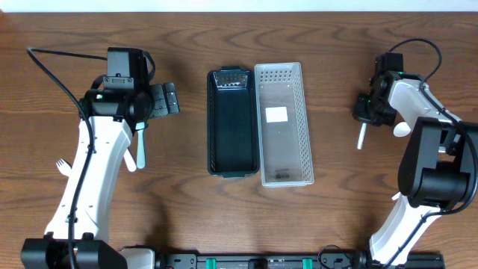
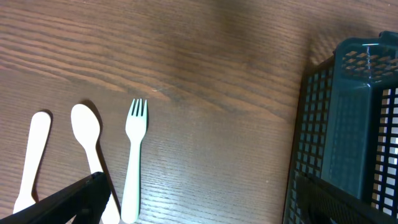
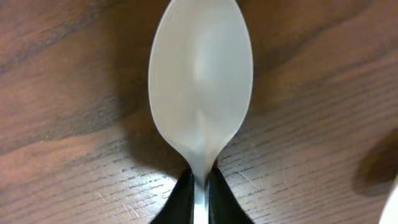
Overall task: Pack container
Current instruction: 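Reach the right gripper to the upright white spoon and grasp it, then carry the spoon left and drop it into the white basket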
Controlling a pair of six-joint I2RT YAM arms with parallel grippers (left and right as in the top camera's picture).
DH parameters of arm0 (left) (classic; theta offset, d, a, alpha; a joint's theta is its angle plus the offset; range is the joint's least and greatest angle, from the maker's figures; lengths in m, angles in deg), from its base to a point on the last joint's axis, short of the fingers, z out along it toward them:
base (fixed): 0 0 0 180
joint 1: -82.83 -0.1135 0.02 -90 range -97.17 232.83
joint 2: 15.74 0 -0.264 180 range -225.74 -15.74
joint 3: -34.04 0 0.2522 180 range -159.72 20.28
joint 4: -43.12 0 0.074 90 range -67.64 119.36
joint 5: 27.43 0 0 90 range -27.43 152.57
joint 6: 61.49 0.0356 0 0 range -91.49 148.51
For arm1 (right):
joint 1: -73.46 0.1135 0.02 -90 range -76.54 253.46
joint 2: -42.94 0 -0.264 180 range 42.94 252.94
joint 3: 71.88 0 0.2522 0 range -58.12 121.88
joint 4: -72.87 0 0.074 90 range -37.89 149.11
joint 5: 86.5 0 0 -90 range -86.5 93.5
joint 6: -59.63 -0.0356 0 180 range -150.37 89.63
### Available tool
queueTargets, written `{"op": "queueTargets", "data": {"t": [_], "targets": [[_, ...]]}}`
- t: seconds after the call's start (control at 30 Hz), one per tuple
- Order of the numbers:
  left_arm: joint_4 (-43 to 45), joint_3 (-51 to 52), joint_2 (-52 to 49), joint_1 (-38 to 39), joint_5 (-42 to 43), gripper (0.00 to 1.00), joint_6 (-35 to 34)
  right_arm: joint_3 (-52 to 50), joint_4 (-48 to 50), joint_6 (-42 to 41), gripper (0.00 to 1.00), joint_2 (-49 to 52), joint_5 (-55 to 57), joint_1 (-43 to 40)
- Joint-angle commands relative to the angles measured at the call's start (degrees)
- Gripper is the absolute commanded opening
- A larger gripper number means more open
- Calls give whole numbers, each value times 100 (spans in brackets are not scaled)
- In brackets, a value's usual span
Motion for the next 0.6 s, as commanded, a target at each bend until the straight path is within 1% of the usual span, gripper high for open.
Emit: {"op": "queueTargets", "data": {"t": [0.0,0.17,0.3,0.47,0.57], "targets": [[0,-138,-39,-35,-50,98,76,72,2,-22,1,107,79,-26],[2,-138,-37,-35,-50,98,76,186,-42,-24,1,-13,74,59],[2,-138,-39,-35,-50,98,76,728,-407,-22,1,-496,39,269],[0,-138,-37,-35,-50,98,76,1631,-837,37,1,-1228,-192,804],[0,-138,-39,-35,-50,98,76,1818,-962,-190,1,-1486,-214,1257]]}}
